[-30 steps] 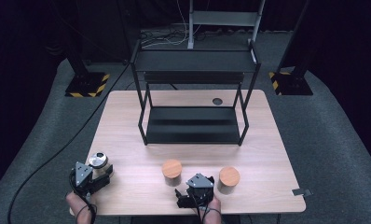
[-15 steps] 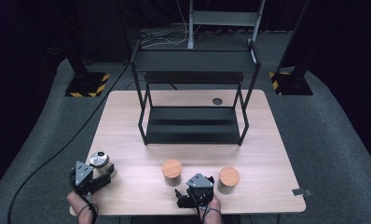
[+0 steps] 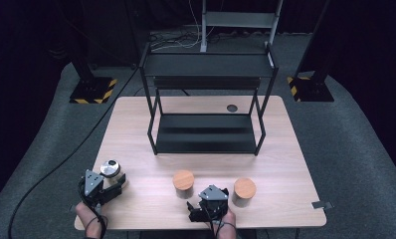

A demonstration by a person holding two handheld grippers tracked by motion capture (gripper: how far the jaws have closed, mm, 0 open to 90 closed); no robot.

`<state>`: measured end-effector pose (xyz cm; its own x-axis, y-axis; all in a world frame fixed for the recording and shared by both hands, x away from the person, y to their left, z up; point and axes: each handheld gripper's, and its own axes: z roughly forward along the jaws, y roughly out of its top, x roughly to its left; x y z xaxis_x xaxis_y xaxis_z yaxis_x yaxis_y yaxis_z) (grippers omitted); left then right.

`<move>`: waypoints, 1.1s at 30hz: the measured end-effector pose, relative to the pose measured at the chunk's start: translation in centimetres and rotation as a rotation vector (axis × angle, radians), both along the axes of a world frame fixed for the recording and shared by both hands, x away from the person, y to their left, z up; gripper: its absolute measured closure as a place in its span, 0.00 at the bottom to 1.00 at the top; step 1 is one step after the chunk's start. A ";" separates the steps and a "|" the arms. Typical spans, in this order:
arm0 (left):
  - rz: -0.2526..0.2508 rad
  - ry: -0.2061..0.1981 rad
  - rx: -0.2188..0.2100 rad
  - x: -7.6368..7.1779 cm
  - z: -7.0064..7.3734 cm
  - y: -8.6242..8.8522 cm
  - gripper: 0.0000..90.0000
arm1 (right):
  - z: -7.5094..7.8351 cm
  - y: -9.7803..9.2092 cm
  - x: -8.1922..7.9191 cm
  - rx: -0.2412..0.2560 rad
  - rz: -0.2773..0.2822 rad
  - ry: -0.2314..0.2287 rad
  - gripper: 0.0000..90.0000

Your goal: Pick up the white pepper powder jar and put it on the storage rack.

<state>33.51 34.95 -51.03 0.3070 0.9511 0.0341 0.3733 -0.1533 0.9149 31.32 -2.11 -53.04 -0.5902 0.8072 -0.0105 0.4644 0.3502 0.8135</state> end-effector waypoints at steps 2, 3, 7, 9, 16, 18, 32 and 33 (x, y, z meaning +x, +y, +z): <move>-0.004 -0.003 0.001 0.1 0.1 -0.3 0.34 | 0.0 0.0 0.0 0.001 0.001 0.000 0.03; -0.008 -0.003 0.003 0.1 0.1 -0.4 0.34 | 0.0 0.0 0.0 0.001 0.000 0.000 0.03; -0.024 0.002 0.012 0.3 0.2 -0.9 0.34 | 0.0 0.0 0.0 0.001 0.000 0.001 0.03; -0.030 0.002 0.013 0.4 0.3 -1.1 0.34 | 0.0 0.0 0.0 0.002 -0.001 0.002 0.03; -0.050 -0.001 0.010 0.7 0.5 -1.6 0.34 | 0.0 0.0 0.0 0.001 0.000 0.005 0.03; -0.056 -0.002 0.009 0.8 0.5 -1.8 0.34 | 0.0 0.0 0.1 0.001 0.001 0.005 0.03; -0.086 -0.005 0.012 1.3 0.6 -3.3 0.34 | 0.0 0.0 0.1 0.003 0.003 0.006 0.03; -0.089 -0.005 0.012 1.4 0.7 -3.4 0.34 | 0.0 0.0 0.1 0.004 0.003 0.006 0.03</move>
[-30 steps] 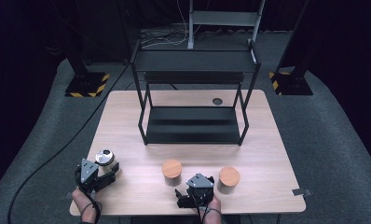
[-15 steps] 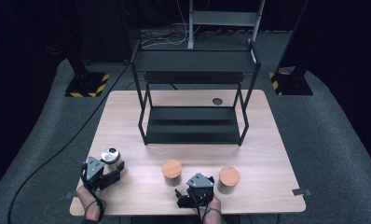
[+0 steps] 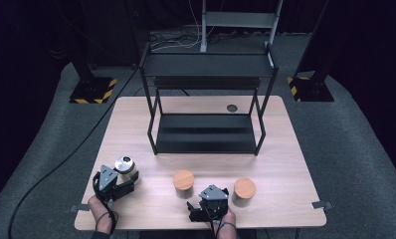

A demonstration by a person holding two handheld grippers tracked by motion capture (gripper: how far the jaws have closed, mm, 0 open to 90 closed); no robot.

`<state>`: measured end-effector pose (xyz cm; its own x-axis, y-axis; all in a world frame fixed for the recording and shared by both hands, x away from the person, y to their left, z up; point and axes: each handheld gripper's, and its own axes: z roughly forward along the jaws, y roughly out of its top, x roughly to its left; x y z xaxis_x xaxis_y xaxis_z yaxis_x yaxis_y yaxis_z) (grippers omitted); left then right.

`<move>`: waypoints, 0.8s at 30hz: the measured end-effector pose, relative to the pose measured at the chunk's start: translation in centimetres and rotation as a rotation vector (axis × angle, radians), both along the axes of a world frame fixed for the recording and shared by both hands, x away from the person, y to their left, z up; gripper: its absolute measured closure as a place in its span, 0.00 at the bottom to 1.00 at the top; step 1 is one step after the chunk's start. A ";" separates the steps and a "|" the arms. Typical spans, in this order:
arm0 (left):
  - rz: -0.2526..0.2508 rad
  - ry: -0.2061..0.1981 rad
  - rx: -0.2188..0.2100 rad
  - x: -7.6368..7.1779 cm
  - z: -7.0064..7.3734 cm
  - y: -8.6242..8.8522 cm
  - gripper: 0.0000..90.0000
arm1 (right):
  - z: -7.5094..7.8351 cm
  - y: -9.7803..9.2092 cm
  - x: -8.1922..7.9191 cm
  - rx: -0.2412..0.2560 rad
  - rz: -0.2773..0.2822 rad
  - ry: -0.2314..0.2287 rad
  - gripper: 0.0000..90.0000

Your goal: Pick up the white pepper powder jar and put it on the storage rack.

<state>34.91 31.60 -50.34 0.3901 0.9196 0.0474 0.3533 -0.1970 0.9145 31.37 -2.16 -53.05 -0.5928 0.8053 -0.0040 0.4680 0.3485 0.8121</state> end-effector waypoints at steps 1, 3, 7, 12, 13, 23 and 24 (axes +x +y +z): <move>-0.002 -0.001 -0.001 0.1 0.1 -0.1 0.34 | 0.0 0.0 0.0 0.000 0.000 0.000 0.03; -0.006 -0.003 -0.001 0.2 0.2 -0.4 0.34 | 0.0 0.0 0.0 -0.002 0.001 0.000 0.03; -0.020 -0.008 0.005 0.5 0.4 -0.8 0.34 | 0.0 0.0 0.0 -0.001 0.001 0.000 0.03; -0.029 -0.005 0.008 0.7 0.4 -1.3 0.34 | 0.0 0.0 0.0 -0.002 0.001 0.000 0.03; -0.030 -0.006 0.008 0.7 0.4 -1.3 0.34 | 0.0 0.0 0.0 -0.002 0.002 0.000 0.03; -0.048 -0.009 0.013 1.1 0.7 -2.0 0.34 | 0.0 0.1 0.0 -0.006 0.005 0.002 0.03; -0.052 -0.009 0.014 1.1 0.7 -2.1 0.34 | 0.0 0.1 0.0 -0.007 0.005 0.001 0.03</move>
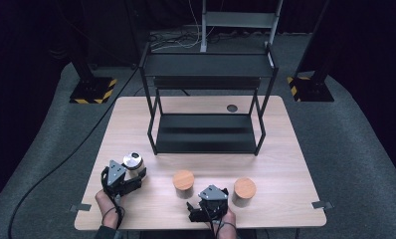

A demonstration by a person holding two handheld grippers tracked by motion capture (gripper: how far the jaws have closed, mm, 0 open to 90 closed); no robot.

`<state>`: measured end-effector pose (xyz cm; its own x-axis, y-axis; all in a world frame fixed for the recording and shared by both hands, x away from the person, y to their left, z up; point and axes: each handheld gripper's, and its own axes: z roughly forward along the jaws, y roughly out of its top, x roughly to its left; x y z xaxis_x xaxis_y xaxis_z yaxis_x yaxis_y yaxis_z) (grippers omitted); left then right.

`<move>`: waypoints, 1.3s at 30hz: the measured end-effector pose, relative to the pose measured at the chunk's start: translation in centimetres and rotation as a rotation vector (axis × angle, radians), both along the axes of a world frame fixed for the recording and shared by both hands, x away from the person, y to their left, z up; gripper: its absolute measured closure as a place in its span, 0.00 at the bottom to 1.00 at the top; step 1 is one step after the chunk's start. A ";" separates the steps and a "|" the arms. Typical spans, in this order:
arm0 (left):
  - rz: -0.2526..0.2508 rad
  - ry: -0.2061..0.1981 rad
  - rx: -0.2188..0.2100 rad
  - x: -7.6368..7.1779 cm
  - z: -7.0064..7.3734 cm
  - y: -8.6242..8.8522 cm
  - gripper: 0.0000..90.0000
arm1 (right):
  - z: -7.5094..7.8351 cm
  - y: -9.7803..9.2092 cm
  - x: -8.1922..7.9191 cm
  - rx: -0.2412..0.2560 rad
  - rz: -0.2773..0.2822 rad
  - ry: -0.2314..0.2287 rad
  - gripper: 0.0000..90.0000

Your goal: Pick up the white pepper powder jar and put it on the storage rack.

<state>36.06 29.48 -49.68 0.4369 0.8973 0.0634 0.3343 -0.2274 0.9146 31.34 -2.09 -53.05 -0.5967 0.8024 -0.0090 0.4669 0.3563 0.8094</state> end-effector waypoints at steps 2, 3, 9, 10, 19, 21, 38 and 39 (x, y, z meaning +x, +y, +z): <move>-0.003 0.001 0.000 0.1 -0.1 -0.2 0.34 | 0.0 0.0 0.0 0.000 0.000 -0.001 0.03; -0.003 0.004 -0.002 0.2 -0.1 -0.3 0.34 | 0.0 0.0 0.0 0.000 0.000 0.001 0.03; -0.014 0.004 -0.007 0.4 -0.3 -0.9 0.34 | 0.0 0.0 0.0 -0.004 0.001 -0.006 0.03; -0.015 0.006 -0.007 0.4 -0.3 -1.0 0.34 | 0.0 0.1 -0.1 -0.006 0.001 -0.007 0.03; -0.032 0.004 -0.009 0.8 -0.2 -1.8 0.34 | 0.0 0.1 -0.1 -0.005 0.001 -0.011 0.03; -0.037 0.004 -0.011 0.9 -0.2 -1.9 0.34 | 0.0 0.1 -0.1 -0.005 0.001 -0.011 0.04; -0.082 0.005 -0.002 1.8 0.0 -3.7 0.34 | 0.0 0.0 -0.1 -0.004 0.002 -0.013 0.04; -0.084 0.004 0.000 1.8 0.0 -3.8 0.34 | 0.0 0.0 -0.1 -0.004 0.002 -0.012 0.04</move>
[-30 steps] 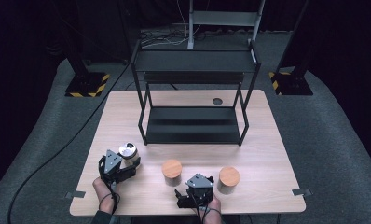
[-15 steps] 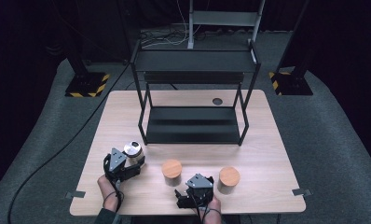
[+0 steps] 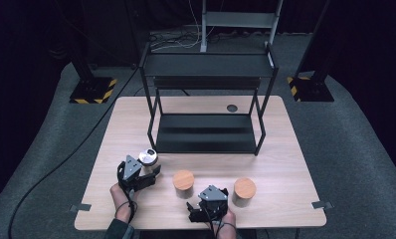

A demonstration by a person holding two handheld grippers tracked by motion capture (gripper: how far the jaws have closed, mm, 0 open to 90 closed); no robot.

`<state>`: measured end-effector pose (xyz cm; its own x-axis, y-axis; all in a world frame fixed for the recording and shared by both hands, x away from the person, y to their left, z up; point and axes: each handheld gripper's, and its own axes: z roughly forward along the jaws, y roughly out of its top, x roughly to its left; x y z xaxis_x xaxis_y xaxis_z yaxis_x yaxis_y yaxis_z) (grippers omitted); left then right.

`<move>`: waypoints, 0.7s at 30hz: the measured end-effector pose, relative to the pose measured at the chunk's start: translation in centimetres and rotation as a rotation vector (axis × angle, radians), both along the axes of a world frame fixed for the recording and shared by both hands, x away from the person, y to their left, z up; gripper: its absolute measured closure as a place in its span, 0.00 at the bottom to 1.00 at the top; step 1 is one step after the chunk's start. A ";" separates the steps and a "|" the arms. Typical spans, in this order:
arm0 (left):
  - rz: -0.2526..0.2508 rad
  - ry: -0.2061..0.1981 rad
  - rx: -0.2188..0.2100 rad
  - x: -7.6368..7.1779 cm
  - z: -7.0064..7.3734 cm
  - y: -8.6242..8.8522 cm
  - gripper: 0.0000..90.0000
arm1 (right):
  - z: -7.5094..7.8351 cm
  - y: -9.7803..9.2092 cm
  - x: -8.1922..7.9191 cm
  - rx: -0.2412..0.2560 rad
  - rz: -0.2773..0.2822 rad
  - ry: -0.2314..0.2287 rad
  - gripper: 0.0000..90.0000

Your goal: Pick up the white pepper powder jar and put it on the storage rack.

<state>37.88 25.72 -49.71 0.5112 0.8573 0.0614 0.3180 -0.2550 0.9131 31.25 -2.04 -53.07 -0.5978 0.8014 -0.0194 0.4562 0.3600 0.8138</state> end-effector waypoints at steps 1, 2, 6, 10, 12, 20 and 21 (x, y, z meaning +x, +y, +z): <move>-0.002 0.001 -0.002 0.1 0.0 -0.1 0.34 | 0.0 0.0 0.0 0.000 0.000 0.000 0.04; -0.003 0.002 -0.001 0.1 0.0 -0.2 0.34 | 0.0 0.0 0.0 -0.001 0.000 0.000 0.04; -0.010 0.002 0.001 0.3 0.0 -0.5 0.34 | 0.0 0.0 0.0 0.000 0.001 0.000 0.04; -0.020 0.000 0.003 0.4 0.1 -0.9 0.34 | 0.0 0.0 0.0 0.000 0.000 0.000 0.04; -0.022 -0.001 0.004 0.5 0.1 -1.0 0.34 | 0.0 0.0 0.0 0.002 0.000 0.000 0.04; -0.035 -0.003 0.008 0.8 0.3 -1.5 0.34 | 0.0 0.0 0.0 0.004 -0.001 0.000 0.04; -0.037 -0.003 0.009 0.9 0.3 -1.6 0.34 | 0.0 0.0 0.0 0.004 0.000 0.000 0.04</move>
<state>38.76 24.16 -49.45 0.5425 0.8371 0.0703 0.3056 -0.2746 0.9117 31.23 -2.07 -53.06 -0.5976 0.8016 -0.0169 0.4559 0.3570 0.8153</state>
